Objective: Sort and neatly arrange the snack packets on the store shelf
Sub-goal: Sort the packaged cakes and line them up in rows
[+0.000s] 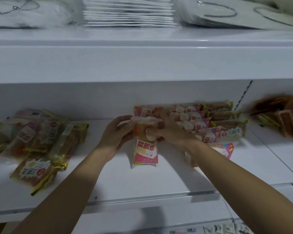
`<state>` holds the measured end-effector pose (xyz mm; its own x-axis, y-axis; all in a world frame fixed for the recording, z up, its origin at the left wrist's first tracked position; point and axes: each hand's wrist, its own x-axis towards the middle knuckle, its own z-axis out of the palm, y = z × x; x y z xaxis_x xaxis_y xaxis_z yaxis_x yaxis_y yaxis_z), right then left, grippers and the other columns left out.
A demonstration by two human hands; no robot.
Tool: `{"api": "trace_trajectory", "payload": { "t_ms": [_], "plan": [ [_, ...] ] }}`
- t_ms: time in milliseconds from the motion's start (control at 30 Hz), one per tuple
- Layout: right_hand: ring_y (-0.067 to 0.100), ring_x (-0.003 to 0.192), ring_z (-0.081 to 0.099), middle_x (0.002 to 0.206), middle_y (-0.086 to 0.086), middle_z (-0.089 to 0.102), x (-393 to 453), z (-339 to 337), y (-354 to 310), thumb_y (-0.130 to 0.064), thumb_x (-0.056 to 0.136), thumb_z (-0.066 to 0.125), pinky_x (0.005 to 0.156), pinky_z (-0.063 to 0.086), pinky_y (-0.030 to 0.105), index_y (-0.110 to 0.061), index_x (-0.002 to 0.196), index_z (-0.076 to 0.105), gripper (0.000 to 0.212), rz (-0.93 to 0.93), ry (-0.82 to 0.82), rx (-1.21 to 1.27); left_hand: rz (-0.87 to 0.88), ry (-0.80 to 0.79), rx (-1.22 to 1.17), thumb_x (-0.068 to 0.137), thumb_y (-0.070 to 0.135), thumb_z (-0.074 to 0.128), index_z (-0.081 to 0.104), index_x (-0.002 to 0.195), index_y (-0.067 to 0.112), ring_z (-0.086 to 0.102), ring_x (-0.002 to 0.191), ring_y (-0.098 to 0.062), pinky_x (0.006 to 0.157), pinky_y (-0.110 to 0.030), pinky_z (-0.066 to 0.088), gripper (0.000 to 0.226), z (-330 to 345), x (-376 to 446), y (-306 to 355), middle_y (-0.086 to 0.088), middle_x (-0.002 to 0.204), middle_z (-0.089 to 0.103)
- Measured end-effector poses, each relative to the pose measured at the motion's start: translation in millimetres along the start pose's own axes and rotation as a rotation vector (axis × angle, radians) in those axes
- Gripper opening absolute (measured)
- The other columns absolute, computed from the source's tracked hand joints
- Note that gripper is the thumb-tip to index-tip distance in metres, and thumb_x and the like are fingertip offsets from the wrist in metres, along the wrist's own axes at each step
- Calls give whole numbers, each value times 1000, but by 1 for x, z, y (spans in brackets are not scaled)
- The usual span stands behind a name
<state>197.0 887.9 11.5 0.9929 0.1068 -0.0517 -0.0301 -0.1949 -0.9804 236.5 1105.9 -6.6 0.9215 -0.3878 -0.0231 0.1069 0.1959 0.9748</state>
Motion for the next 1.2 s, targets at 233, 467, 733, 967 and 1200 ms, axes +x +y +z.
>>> {"api": "trace_trajectory", "payload": {
  "t_ms": [233,467,733,967,1200],
  "plan": [
    [17,109,68,122,1,66,-8,-4,-3,-37,71,91,85,62,35,-30,135,45,79,-19,42,-248,-21,-20,139,88,20,77,59,128,16,74,99,-32,80,-49,61,43,7,-8,-14,-11,114,75],
    [19,120,59,133,-6,57,-18,-5,-5,-36,76,84,94,55,37,-37,136,38,76,-34,-115,-809,-36,118,83,71,1,88,58,109,2,73,99,-32,78,-43,63,49,-3,-13,-30,-12,110,73],
    [25,125,54,137,4,58,22,-22,-11,-19,87,77,100,45,38,-22,137,55,55,-159,-78,-1109,74,208,910,80,36,83,62,105,26,66,89,-9,67,-19,47,35,2,9,-35,13,95,67],
    [32,129,46,136,7,53,33,-33,-5,-32,96,65,110,36,47,-38,141,57,46,-169,50,-1232,69,143,683,81,48,73,47,135,27,61,115,-13,100,-36,50,64,11,25,-38,8,131,59],
    [30,125,53,131,3,60,31,-35,-3,-37,99,59,101,48,47,-40,139,57,40,-143,46,-1217,48,110,685,100,51,41,46,144,22,61,121,-20,103,-36,48,53,23,28,-48,1,133,62]
  ]
}}
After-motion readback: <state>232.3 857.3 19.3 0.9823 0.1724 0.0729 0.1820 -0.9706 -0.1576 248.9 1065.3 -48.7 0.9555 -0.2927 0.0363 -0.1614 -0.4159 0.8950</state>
